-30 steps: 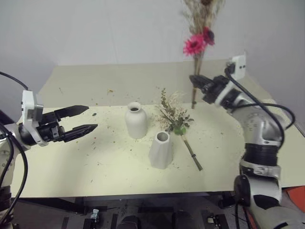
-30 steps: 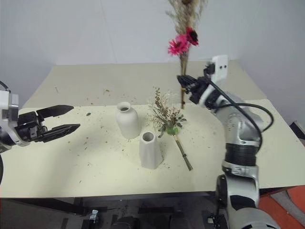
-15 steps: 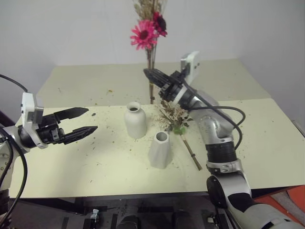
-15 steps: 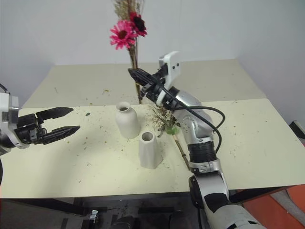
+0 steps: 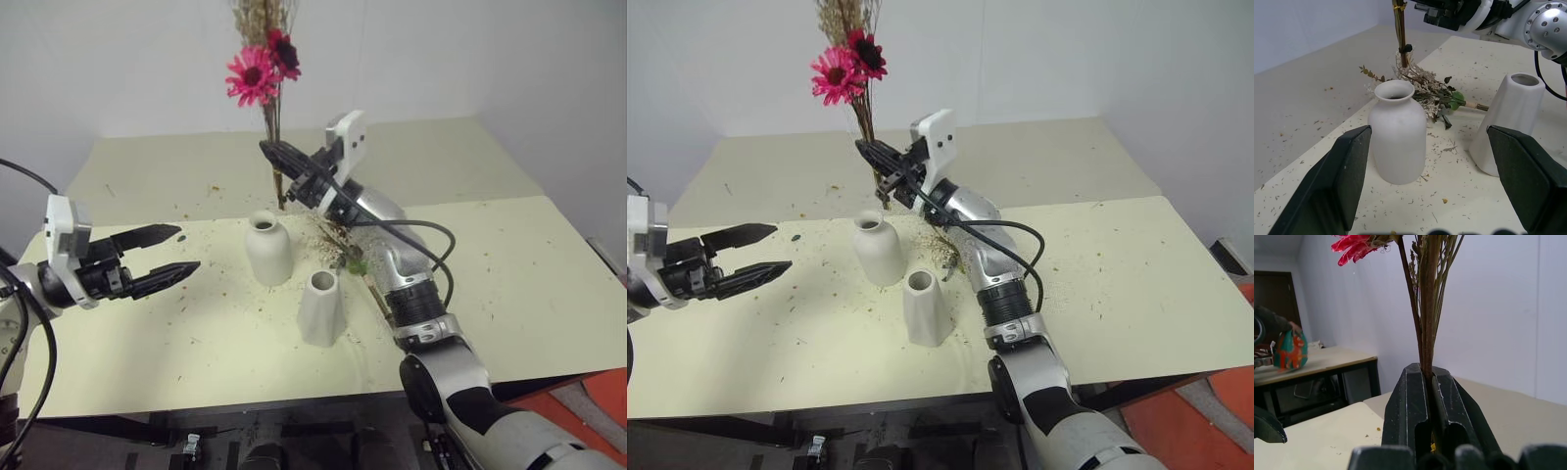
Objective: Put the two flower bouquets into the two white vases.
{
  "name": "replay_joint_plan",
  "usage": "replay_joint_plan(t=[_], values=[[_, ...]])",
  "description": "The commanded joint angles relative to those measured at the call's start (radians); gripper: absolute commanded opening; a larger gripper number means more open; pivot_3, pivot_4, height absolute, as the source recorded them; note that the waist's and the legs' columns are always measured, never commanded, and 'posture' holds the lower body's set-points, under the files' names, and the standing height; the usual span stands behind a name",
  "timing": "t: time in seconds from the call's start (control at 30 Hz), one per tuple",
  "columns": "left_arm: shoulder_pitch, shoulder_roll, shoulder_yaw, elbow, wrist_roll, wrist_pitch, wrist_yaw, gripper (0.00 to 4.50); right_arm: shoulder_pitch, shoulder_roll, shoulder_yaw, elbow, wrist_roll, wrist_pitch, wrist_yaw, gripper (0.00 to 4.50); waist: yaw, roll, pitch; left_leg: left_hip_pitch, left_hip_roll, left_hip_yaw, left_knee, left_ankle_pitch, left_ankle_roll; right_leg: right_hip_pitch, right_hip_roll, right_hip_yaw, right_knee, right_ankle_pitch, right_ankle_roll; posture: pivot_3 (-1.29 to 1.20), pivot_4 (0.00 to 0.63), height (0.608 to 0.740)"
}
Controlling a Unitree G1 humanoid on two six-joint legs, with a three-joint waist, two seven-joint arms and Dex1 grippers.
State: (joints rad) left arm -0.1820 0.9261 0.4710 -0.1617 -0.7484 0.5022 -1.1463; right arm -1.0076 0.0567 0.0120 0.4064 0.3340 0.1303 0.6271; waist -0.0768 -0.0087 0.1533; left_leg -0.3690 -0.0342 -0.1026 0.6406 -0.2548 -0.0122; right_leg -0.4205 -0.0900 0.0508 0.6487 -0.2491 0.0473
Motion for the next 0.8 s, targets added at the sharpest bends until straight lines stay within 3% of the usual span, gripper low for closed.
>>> replay_joint_plan(t=[0.03,0.8], values=[[0.008,0.007,0.05,-0.033,-0.019,-0.006,0.009,4.11,-0.036,0.021,0.002,-0.005,-0.003,-0.056,0.0,0.01,0.001,0.0,0.0,0.0,0.0,0.0,0.0,0.0,0.0,0.0,0.0,0.0,0.0,0.0,0.0,0.0,0.15,0.74],[0.03,0.012,0.065,-0.055,-0.029,0.004,0.026,4.11,0.009,0.086,0.057,0.084,-0.046,-0.167,-0.005,0.01,0.003,0.0,0.0,0.0,0.0,0.0,0.0,0.0,0.0,0.0,0.0,0.0,0.0,0.0,0.0,0.0,0.15,0.74]])
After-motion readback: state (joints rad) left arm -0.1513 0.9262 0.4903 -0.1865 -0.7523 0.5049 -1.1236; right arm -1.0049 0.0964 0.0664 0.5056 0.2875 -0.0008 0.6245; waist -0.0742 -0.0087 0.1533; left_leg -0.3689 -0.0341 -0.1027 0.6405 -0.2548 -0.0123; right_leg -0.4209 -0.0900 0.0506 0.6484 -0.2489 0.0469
